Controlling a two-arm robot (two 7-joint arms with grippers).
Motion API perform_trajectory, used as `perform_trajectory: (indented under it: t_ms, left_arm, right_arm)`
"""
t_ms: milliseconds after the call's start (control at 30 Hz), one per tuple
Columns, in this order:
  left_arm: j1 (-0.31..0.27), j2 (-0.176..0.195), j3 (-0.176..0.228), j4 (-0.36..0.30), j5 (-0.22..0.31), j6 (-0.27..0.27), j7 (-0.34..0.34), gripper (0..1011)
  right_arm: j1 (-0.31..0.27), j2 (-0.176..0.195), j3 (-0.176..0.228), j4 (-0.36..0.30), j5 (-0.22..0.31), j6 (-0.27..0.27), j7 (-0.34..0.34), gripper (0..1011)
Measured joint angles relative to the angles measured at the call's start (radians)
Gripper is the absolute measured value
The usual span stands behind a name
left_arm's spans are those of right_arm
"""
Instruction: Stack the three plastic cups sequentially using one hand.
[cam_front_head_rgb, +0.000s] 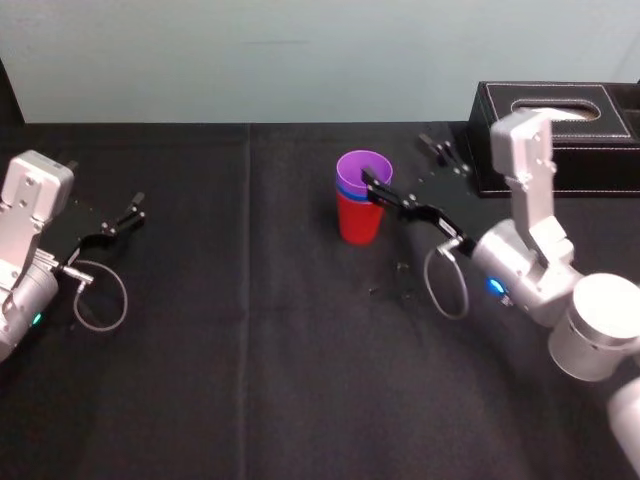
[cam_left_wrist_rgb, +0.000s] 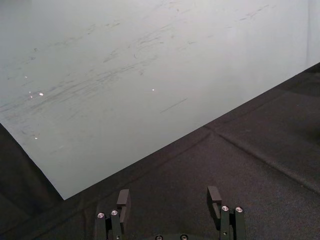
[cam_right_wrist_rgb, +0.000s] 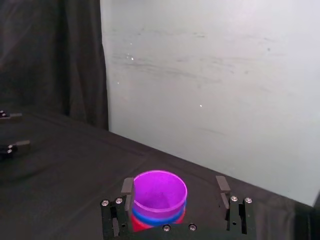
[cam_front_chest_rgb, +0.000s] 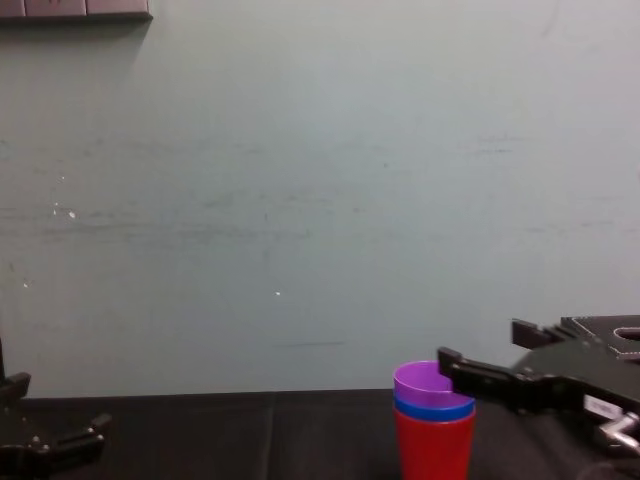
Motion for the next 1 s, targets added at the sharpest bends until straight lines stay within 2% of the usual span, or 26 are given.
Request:
perform_trajectory:
  t_ms: [200, 300, 433, 533, 767, 1000]
  left_arm:
    - [0.000, 0.000, 0.000, 0.000, 0.000, 0.000, 0.000, 1005]
    - [0.000, 0.000, 0.000, 0.000, 0.000, 0.000, 0.000, 1005]
    - [0.000, 0.000, 0.000, 0.000, 0.000, 0.000, 0.000, 1005]
    - [0.000, 0.000, 0.000, 0.000, 0.000, 0.000, 0.000, 1004]
    - [0.000, 0.000, 0.000, 0.000, 0.000, 0.000, 0.000, 1005]
    - [0.000, 0.000, 0.000, 0.000, 0.000, 0.000, 0.000, 1005]
  right_arm:
    - [-0.068, 0.029, 0.030, -0.053, 0.015, -0.010, -0.004, 1004]
    - [-0.109, 0.034, 0.049, -0.073, 0.012, -0.019, -0.031, 1004]
    - [-0.149, 0.029, 0.072, -0.082, 0.003, -0.027, -0.067, 1004]
    - [-0.173, 0.009, 0.096, -0.076, -0.018, -0.043, -0.110, 1004]
    - [-0.186, -0.019, 0.118, -0.056, -0.050, -0.067, -0.150, 1004]
    - [-0.192, -0.028, 0.125, -0.027, -0.059, -0.098, -0.130, 1004]
